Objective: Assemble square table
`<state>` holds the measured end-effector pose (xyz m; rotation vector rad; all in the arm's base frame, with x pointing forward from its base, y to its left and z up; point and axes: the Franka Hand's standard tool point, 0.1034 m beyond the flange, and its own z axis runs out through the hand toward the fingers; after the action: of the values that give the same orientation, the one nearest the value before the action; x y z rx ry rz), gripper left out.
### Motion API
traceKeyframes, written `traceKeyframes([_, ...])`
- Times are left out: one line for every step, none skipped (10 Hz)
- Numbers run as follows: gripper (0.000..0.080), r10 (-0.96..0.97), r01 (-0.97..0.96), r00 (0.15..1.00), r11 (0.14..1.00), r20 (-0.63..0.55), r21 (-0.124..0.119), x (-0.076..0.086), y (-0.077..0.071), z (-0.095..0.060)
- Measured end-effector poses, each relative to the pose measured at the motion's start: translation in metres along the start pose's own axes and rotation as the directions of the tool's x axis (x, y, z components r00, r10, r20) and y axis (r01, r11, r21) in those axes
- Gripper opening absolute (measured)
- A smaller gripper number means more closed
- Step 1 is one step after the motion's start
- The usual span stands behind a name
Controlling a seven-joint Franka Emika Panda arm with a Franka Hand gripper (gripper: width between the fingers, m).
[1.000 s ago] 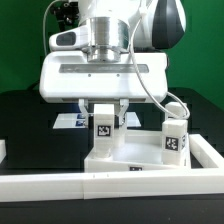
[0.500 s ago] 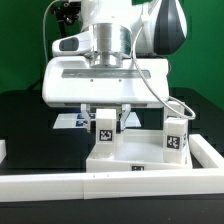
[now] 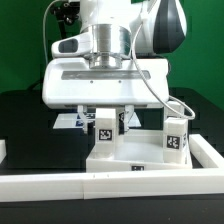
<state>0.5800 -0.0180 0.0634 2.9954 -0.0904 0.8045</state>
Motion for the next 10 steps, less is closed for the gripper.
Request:
traceKeyframes([0.0528, 0.000, 0.000, 1.000, 1.000, 0.000, 0.000, 0.000, 0.000, 0.000])
traceKeyframes([0.0528, 0.000, 0.000, 1.000, 1.000, 0.000, 0.000, 0.000, 0.000, 0.000])
traceKeyframes([0.0624, 0.000, 0.000, 1.000, 1.000, 0.001, 0.000, 0.000, 0.000, 0.000])
traceKeyframes([0.0642, 0.000, 0.000, 1.000, 1.000, 0.001, 0.000, 0.000, 0.000, 0.000])
traceKeyframes([0.0642, 0.000, 0.000, 1.000, 1.000, 0.001, 0.000, 0.000, 0.000, 0.000])
traceKeyframes([0.0648, -0.001, 0.001, 1.000, 1.000, 0.008, 0.003, 0.000, 0.000, 0.000])
traceKeyframes([0.0649, 0.002, -0.003, 1.000, 1.000, 0.021, 0.012, 0.006, 0.001, -0.008])
traceKeyframes([0.0649, 0.005, -0.005, 1.000, 1.000, 0.024, 0.017, 0.012, 0.002, -0.014])
traceKeyframes([0.0649, 0.007, -0.008, 0.999, 1.000, 0.037, 0.027, 0.016, 0.001, -0.019])
traceKeyframes([0.0649, 0.009, -0.011, 0.999, 0.999, 0.051, 0.039, 0.022, 0.001, -0.025])
